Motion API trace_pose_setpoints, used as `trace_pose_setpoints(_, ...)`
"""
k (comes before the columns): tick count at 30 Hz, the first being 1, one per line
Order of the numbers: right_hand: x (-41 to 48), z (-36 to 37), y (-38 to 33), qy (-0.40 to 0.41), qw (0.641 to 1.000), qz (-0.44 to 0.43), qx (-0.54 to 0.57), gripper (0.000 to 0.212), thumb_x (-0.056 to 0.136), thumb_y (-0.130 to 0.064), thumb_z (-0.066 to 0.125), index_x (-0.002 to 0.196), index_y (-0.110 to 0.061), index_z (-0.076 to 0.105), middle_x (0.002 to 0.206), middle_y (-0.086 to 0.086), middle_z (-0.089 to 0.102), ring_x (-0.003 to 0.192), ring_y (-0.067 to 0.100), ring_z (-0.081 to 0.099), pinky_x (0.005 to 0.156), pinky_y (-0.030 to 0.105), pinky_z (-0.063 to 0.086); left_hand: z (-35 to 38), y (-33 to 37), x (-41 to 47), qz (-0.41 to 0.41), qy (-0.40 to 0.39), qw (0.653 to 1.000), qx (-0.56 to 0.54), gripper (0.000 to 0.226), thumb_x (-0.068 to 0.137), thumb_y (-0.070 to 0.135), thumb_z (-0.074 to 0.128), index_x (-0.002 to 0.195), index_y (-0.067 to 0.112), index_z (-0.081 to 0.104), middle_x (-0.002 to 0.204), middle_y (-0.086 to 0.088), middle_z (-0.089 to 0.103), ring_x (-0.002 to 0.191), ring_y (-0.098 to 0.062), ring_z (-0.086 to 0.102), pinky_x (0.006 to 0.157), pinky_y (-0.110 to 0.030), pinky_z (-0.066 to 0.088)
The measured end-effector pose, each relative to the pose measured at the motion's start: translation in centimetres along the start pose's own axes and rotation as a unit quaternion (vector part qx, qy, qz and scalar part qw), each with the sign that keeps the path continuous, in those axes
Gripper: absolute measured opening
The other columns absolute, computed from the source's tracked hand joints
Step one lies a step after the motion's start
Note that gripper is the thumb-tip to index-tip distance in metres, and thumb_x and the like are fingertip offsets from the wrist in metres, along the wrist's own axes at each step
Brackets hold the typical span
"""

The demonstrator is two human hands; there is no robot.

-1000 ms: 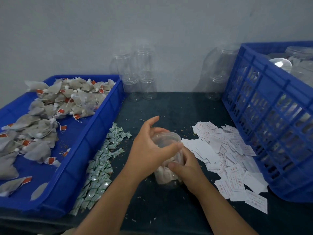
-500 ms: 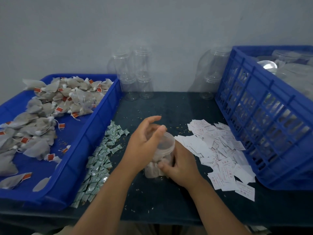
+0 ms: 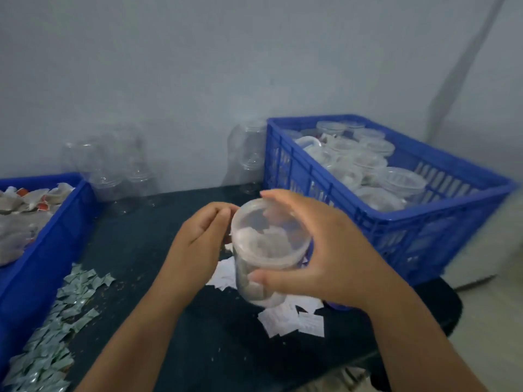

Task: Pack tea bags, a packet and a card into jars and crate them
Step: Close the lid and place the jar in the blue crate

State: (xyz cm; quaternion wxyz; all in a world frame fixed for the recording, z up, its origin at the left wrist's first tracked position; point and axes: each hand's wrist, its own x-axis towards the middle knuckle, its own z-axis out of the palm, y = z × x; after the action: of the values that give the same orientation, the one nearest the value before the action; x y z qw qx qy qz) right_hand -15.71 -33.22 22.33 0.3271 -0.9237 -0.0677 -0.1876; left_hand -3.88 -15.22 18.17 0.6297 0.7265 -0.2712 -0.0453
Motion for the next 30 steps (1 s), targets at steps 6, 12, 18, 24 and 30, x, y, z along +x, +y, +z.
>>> trace_pose_setpoints(6,4.0,-12.1,1.8,0.238,0.964,0.059,-0.102,0.094,0.067,-0.095,0.061,0.143,-0.040,0.063,0.123,-0.027,0.065,0.099,-0.011,0.062,0.084,0.013,0.043,7.9,1.2,4.8,0.132,-0.123,0.968,0.175,0.035,0.106,0.023,0.055,0.136,0.042,0.057,0.136,0.025,0.057,0.120,0.001,0.059,0.098,-0.021,0.050)
trace_pose_setpoints(12,10.0,-21.0,9.3,0.252,0.911,0.239,-0.222,0.101,0.073,-0.079,0.080,0.152,-0.021,0.055,0.152,0.005,0.062,0.133,0.029,0.062,0.106,0.039,0.047,13.3,2.1,6.5,0.251,-0.177,0.912,0.273,0.058,0.100,0.001,0.050,0.150,0.030,0.049,0.163,0.013,0.035,0.158,-0.004,0.009,0.122,-0.015,0.006)
trace_pose_setpoints(18,12.7,-22.3,16.8,0.061,0.845,0.466,-0.256,0.077,0.077,-0.050,0.095,0.123,0.001,0.060,0.124,0.019,0.066,0.077,0.035,0.078,0.091,0.056,0.065,13.4,1.4,7.0,0.242,-0.158,0.930,0.225,0.056,0.097,-0.002,0.045,0.140,0.030,0.059,0.152,0.018,0.045,0.153,0.005,0.014,0.112,0.001,0.000)
trace_pose_setpoints(24,13.1,-19.8,22.1,-0.026,0.820,0.548,-0.163,0.093,0.089,-0.034,0.091,0.162,-0.006,0.041,0.166,0.021,0.043,0.117,0.044,0.072,0.093,0.056,0.063,13.4,0.9,7.1,0.245,-0.167,0.931,0.214,0.061,0.094,-0.003,0.047,0.143,0.032,0.056,0.156,0.018,0.041,0.156,0.002,0.010,0.115,-0.004,0.000)
trace_pose_setpoints(30,12.5,-19.4,23.4,-0.028,0.851,0.524,-0.036,0.084,0.100,-0.025,0.077,0.169,-0.020,0.031,0.175,0.013,0.030,0.144,0.045,0.052,0.116,0.059,0.050,13.2,0.5,7.6,0.234,-0.197,0.927,0.216,0.067,0.093,-0.005,0.046,0.146,0.037,0.052,0.161,0.019,0.034,0.156,0.003,0.004,0.112,-0.003,-0.001)
